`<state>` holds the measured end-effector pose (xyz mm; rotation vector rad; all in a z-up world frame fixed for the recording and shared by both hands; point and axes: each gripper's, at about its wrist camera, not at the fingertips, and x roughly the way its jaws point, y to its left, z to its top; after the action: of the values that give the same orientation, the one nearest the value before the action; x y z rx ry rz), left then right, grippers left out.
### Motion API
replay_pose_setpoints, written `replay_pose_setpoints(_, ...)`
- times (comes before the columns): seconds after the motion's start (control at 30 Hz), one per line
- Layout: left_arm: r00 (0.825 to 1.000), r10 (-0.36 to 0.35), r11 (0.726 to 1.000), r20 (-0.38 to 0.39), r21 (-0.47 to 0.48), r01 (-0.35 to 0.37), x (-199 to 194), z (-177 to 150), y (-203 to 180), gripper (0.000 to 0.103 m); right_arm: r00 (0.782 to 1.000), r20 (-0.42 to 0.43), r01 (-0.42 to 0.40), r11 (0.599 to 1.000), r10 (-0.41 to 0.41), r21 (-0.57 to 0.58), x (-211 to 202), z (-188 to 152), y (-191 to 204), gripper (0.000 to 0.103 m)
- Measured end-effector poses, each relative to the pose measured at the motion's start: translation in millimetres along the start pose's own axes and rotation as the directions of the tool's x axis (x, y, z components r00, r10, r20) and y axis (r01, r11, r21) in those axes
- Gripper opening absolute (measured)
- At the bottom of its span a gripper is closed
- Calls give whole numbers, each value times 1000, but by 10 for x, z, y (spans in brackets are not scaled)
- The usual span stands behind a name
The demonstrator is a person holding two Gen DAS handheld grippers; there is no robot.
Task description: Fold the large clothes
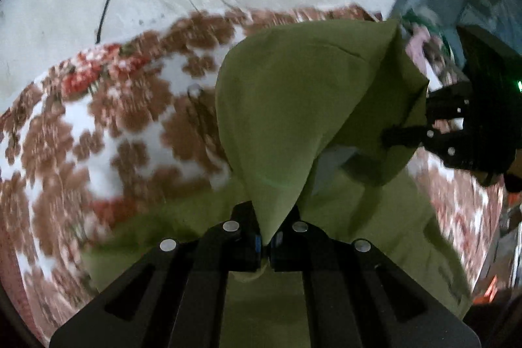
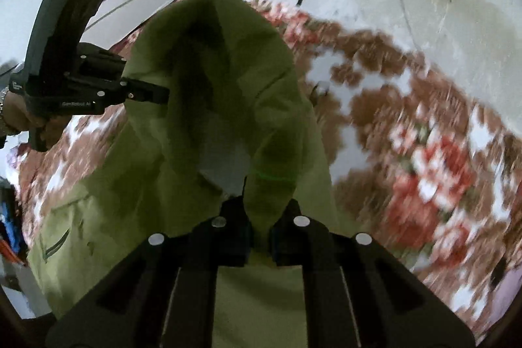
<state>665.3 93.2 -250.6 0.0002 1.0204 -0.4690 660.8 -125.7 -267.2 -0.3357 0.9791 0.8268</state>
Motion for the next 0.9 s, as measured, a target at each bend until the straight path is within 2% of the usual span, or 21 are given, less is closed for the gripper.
replay_pose_setpoints(0.03, 1000, 9, 1000, -9, 4, -9, 9, -120, -54, 2, 1000, -20, -13, 1000, 13, 24, 28, -174, 63, 20)
replay_pose_setpoints(0.1, 1000, 14, 1000, -28, -10, -14, 37, -424, -164, 2, 998, -55, -24, 995, 30, 96, 90, -490, 167, 26)
replay_pose_setpoints(0.27, 995, 42, 999, -85, -3, -42, 214, -1090, -361, 3, 992, -127, -12, 994, 27, 110, 286, -1105, 510, 33)
replay_pose_setpoints(0.3, 994, 48, 999, -97, -8, -49, 253, -1214, -371, 3, 988, -145, -26, 989, 48, 144, 338, -1243, 535, 40)
replay_pose_setpoints(0.33, 994, 48, 999, -102, -16, -50, 266, -1280, -379, 4, 985, -159, -28, 981, 60, 193, 377, -1350, 527, 54)
replay_pose_setpoints(0.4, 992, 39, 999, -116, -29, -43, 304, -1427, -393, 7, 978, -181, -57, 964, 107, 261, 407, -1549, 544, 74)
replay_pose_setpoints(0.43, 991, 40, 999, -125, -19, -43, 316, -1492, -415, 9, 975, -193, -58, 964, 111, 260, 403, -1645, 580, 75)
replay_pose_setpoints(0.5, 988, 44, 999, -145, -11, -46, 329, -1620, -450, 21, 973, -215, -34, 972, 86, 235, 369, -1786, 640, 79)
replay_pose_setpoints(0.57, 987, 36, 999, -155, -16, -38, 299, -1726, -475, 47, 968, -240, -12, 972, 70, 235, 310, -1942, 607, 81)
replay_pose_setpoints(0.63, 985, 38, 999, -168, -20, -41, 223, -1874, -486, 61, 964, -256, 4, 965, 66, 263, 232, -2057, 489, 81)
replay_pose_setpoints(0.8, 974, 81, 995, -214, -34, -90, -19, -2155, -360, 70, 970, -241, 44, 949, 35, 312, -27, -2027, 81, 82)
replay_pose_setpoints(0.9, 969, 111, 989, -220, -76, -131, -204, -2203, -161, 70, 982, -188, 61, 937, 5, 344, -136, -1712, -252, 86)
